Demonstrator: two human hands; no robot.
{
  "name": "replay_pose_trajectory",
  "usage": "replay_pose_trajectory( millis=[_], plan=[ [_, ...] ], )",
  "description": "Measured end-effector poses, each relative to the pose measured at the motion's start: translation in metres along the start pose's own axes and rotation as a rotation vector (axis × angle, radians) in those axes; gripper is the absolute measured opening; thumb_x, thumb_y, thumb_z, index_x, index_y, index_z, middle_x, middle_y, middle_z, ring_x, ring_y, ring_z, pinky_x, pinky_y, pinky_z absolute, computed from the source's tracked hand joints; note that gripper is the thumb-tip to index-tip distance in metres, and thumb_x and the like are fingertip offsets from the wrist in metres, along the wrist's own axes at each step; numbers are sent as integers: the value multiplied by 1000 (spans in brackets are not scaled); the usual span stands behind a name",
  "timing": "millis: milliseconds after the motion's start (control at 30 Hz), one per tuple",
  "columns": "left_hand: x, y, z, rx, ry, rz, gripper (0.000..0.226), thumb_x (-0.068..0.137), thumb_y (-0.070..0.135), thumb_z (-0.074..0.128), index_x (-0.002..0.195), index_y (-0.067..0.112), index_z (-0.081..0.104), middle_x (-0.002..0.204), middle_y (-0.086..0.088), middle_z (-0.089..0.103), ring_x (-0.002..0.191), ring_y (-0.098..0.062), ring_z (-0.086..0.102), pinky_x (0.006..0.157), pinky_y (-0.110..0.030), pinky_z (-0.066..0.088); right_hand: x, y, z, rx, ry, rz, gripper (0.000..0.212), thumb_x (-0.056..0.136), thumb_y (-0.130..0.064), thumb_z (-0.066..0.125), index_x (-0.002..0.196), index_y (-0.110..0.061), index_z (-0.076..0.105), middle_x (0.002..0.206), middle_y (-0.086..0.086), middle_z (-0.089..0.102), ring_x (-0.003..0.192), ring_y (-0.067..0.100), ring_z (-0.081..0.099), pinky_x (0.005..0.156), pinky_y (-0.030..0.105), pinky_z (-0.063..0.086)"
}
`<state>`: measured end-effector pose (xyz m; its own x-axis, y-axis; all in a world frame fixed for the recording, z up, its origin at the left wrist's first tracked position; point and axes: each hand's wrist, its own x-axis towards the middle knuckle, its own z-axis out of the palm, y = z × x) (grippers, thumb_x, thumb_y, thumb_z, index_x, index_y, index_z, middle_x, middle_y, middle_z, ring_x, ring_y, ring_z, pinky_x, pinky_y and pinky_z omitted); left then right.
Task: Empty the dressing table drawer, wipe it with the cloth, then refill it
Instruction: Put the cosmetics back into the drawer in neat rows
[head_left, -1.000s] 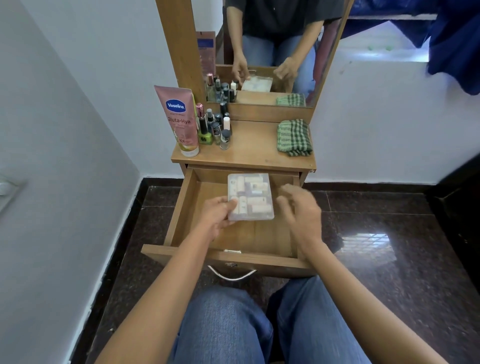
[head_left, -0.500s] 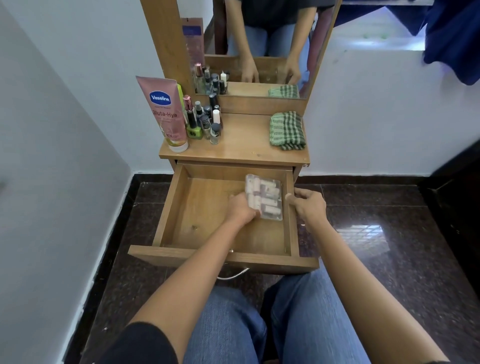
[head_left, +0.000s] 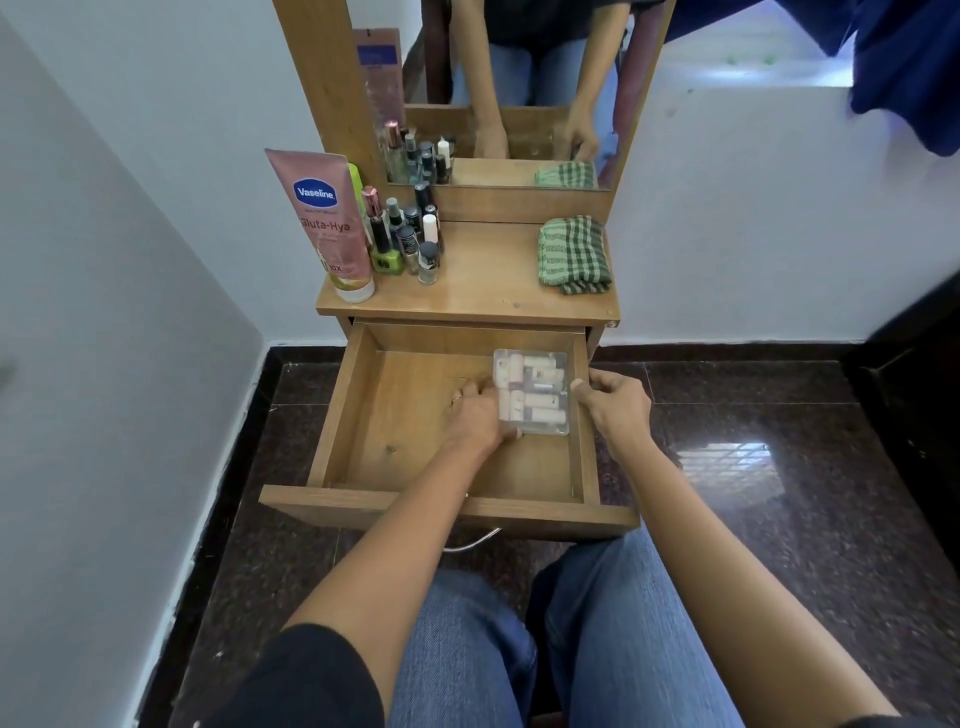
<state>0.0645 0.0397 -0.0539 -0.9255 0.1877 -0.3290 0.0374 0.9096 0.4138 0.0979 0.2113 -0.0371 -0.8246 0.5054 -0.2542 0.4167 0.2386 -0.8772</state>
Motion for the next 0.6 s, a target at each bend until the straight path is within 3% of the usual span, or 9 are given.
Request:
replay_pose_trajectory(
  millis=[133, 233, 300, 400, 467, 600],
  plan=[
    [-7, -2, -8, -47, 18, 16, 88, 81, 44, 74, 151, 15, 27, 148, -13, 35, 136, -32, 30, 110, -45, 33, -2, -2, -2, -60, -16, 0, 31, 87, -26, 66, 117, -16, 69, 109, 1, 70, 103, 18, 63, 89, 32, 52],
    [-24, -13, -27, -130, 100, 48, 79, 87, 44, 67, 151, 15, 30, 146, -10, 38, 137, -29, 30, 110, -44, 34, -8, -7, -2, -156, -10, -62, 32, 90, -21, 63, 119, -9, 64, 113, 7, 68, 103, 19, 62, 87, 26, 47],
    [-43, -31, -43, -154, 166, 46, 72, 91, 48, 61, 149, 16, 34, 146, -8, 39, 140, -29, 29, 111, -45, 34, -19, -15, 4, -281, 97, -200, 30, 92, -16, 59, 121, -9, 59, 115, 8, 65, 102, 19, 57, 82, 23, 43],
    [-71, -68, -65, -115, 294, 27, 64, 92, 50, 56, 144, 14, 44, 144, -9, 44, 137, -27, 36, 109, -42, 37, -37, -42, 23, -286, 203, -503, 34, 93, -16, 54, 127, -12, 54, 122, 3, 57, 116, 19, 47, 96, 28, 39],
    [-85, -92, -75, -99, 369, 8, 59, 94, 48, 55, 140, 12, 48, 140, -10, 48, 132, -27, 40, 107, -42, 39, -45, -71, 42, -198, 103, -648, 34, 93, -16, 55, 126, -11, 55, 123, 2, 56, 116, 17, 48, 100, 33, 42],
    [-98, -126, -84, -93, 433, -53, 50, 97, 41, 54, 137, 11, 52, 135, -11, 52, 127, -29, 43, 105, -44, 39, -51, -131, 88, -91, -87, -723, 41, 90, -18, 62, 128, -6, 51, 122, 5, 55, 111, 17, 52, 96, 34, 46]
  ],
)
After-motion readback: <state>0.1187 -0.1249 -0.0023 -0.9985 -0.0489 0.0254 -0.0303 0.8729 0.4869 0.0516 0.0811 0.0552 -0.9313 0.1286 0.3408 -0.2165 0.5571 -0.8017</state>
